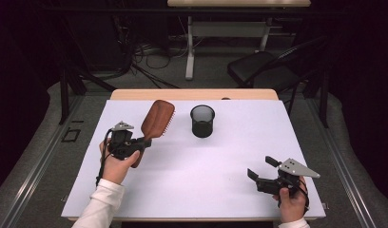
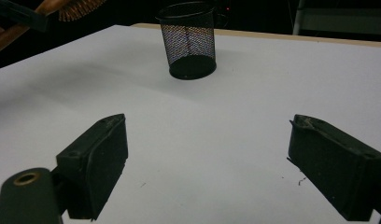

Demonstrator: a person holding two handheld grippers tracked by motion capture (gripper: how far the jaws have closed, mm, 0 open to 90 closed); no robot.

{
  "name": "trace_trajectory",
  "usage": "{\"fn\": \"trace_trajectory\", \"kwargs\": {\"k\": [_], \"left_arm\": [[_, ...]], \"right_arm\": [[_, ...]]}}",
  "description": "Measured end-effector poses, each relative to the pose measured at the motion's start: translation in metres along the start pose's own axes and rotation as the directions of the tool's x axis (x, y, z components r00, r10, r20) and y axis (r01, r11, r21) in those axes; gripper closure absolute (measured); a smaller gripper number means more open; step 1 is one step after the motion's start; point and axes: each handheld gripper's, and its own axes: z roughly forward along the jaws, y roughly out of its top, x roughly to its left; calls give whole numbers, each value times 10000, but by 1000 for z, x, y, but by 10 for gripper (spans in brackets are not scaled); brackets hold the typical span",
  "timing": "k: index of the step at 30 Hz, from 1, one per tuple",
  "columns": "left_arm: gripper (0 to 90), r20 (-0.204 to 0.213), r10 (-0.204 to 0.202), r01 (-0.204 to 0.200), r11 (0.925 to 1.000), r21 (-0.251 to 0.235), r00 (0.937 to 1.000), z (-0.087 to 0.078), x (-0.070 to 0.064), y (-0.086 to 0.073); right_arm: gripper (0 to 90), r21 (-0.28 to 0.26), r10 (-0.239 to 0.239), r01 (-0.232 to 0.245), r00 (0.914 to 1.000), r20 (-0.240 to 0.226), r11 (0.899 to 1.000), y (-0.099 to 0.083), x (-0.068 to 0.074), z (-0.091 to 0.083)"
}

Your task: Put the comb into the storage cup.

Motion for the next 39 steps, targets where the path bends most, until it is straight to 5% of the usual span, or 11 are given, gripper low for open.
{"fn": "trace_trajectory", "kwargs": {"k": [15,33,39], "left_arm": [[728,809,944,-893,9940,-637,9922,-12,-30,0],[728,1921,1856,-1783,9824,-549,9637,2,-73,-7],[728,2059,1954,-1864,9805,-626,9589,7,-81,-11]], "right_arm": [[116,80,-11,10,10000,34,10000,0,0,1],[116,78,-102,102,9999,-46,9999,1,1,2],[116,88,-97,98,9999,-44,9999,0,1,2]]}}
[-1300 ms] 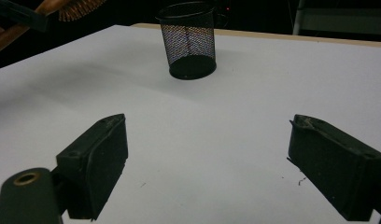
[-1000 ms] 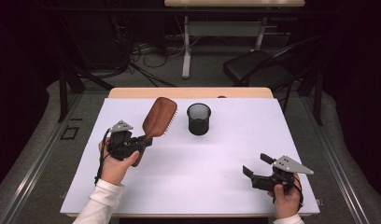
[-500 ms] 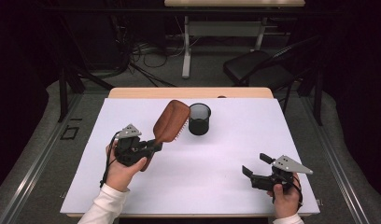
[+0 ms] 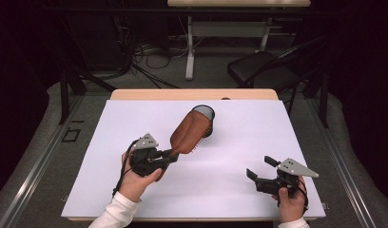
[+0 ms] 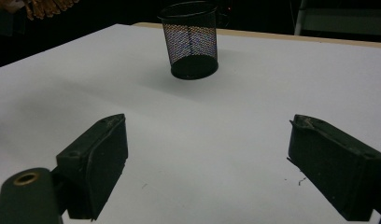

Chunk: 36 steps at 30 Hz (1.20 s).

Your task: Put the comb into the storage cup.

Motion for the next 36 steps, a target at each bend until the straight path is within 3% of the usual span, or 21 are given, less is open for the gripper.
{"fn": "trace_trajectory", "kwargs": {"k": [11,22,36], "left_arm": [[728,305,226,-218,9995,-247,9993,9,-11,-6],[728,466,420,-412,9990,-177,9980,15,-17,-9],[728,454,504,-497,9986,-173,9977,18,-19,-11]], "right_arm": [[115,-10,-38,38,10000,27,10000,0,2,1],[108,83,-70,70,10000,-3,9999,2,3,3],[0,695,-174,222,9975,-678,9973,11,14,14]]}}
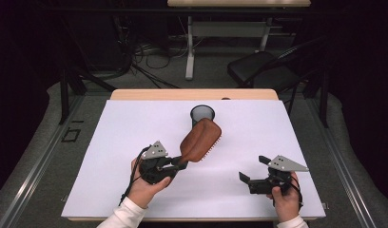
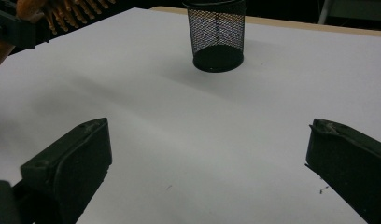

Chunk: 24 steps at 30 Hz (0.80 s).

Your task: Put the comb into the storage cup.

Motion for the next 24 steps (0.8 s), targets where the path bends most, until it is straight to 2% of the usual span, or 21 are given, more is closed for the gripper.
{"fn": "trace_trajectory", "kwargs": {"k": [6,10,11,14,18,24], "left_arm": [[728,42,42,-42,10000,-18,10000,1,0,0],[728,59,34,-34,10000,-75,10000,1,0,0],[728,57,60,-59,9999,-103,10000,1,0,0],[727,74,60,-59,9999,-90,10000,1,-1,0],[727,71,87,-86,9999,-118,9999,1,-1,0],[727,52,56,-55,9999,-128,10000,1,-1,0]], "right_arm": [[0,138,273,-272,9996,-60,9995,6,1,3],[0,134,525,-528,9984,208,9985,13,3,5],[0,203,678,-688,9967,444,9974,16,3,6],[0,264,797,-812,9954,530,9963,20,4,8],[0,581,778,-801,9962,402,9951,26,5,11],[0,634,699,-696,9976,-15,9956,37,9,16]]}}
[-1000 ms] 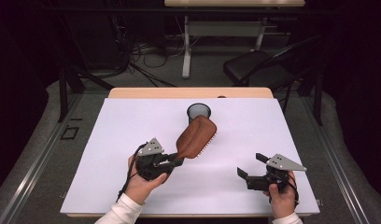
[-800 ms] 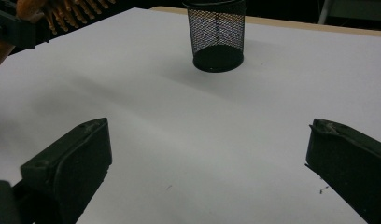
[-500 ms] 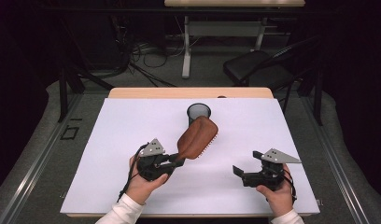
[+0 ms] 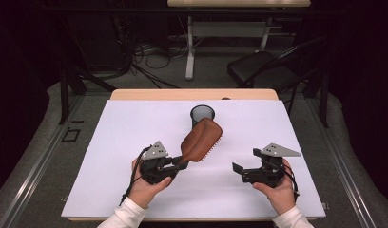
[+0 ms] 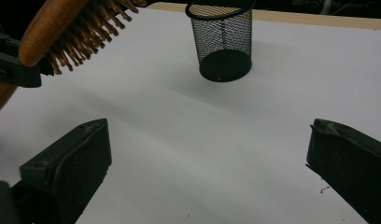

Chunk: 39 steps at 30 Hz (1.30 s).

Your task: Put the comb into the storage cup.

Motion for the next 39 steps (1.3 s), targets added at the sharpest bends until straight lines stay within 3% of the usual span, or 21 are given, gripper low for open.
{"fn": "trace_trajectory", "kwargs": {"k": [15,16,22,26,39], "left_arm": [[727,-36,4,-5,10000,-64,10000,-1,2,-1],[727,-36,-6,6,10000,-80,10000,-1,2,-1],[727,-50,-43,43,9999,-111,10000,-1,3,-2],[727,-48,-58,57,9999,-132,10000,-1,3,-2],[727,-13,-18,18,9999,-162,10000,1,2,-4]], "right_arm": [[0,198,250,-235,9968,-765,9995,29,13,11],[0,232,344,-322,9938,-1056,9992,32,13,13],[0,321,535,-494,9880,-1446,9983,39,17,17],[0,327,802,-755,9796,-1842,9966,44,20,21],[0,268,1466,-1443,9628,-2269,9892,53,24,34]]}}
